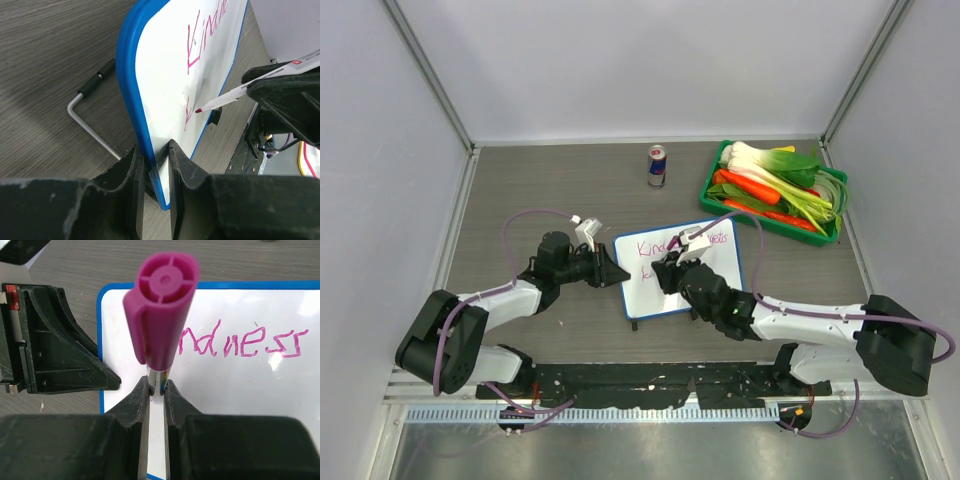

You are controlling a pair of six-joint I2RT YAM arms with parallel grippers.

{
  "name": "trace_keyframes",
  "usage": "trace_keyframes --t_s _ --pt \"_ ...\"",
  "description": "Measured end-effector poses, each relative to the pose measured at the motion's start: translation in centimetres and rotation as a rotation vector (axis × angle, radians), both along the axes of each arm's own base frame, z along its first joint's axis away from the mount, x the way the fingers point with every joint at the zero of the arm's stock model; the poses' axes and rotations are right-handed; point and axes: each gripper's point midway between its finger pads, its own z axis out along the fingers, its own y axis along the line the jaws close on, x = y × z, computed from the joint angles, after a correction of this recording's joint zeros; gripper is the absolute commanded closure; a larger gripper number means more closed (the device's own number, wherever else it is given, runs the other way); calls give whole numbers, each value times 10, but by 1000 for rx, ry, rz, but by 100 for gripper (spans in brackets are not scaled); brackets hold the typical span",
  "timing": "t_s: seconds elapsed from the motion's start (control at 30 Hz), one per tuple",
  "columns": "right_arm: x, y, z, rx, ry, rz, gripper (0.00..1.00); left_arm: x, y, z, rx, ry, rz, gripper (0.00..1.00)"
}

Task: Write a sentence on the whiteboard

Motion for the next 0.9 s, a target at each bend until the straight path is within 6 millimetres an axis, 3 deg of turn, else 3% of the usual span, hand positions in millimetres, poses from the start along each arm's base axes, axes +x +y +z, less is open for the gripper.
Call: trace_keyframes --t_s 0.3,0.9 --pt "-1 -2 16 38 -24 -1 99 0 0 0 0 1 -1 100" --pt "7 -5 7 10 -25 -48 99 0 0 0 0 1 -1 100"
